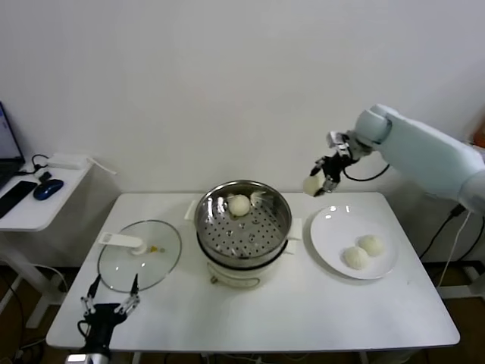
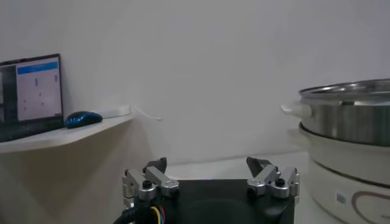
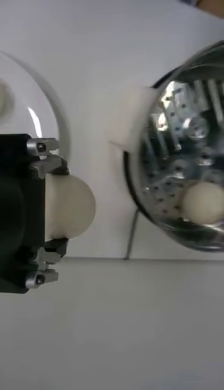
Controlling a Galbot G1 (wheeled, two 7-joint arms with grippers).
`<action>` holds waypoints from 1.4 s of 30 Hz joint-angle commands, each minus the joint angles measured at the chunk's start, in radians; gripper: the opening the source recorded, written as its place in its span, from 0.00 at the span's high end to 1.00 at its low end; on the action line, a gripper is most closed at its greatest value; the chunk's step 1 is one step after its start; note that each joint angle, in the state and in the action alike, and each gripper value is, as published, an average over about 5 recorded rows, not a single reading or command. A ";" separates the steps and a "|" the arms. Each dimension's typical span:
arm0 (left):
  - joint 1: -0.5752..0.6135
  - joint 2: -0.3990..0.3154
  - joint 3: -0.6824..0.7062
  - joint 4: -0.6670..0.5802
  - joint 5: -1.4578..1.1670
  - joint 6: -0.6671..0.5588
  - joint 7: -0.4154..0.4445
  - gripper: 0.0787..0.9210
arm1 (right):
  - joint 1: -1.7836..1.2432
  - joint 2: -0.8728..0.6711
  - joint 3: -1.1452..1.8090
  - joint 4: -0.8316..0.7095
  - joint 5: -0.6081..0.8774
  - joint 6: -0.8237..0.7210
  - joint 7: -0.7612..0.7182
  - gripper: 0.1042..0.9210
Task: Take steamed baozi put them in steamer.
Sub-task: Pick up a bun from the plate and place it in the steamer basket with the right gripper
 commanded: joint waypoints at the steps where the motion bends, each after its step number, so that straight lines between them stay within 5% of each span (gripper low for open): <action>1: -0.001 0.004 0.005 -0.011 0.003 0.007 -0.001 0.12 | 0.176 0.072 -0.153 0.189 0.275 -0.106 0.031 0.31; 21: 0.009 0.003 0.005 -0.035 0.016 0.007 -0.002 0.12 | -0.070 0.418 -0.099 0.008 0.203 -0.140 0.079 0.30; 42: 0.015 0.005 0.000 -0.025 0.010 -0.001 -0.004 0.12 | -0.158 0.455 -0.064 -0.099 0.111 -0.117 0.070 0.30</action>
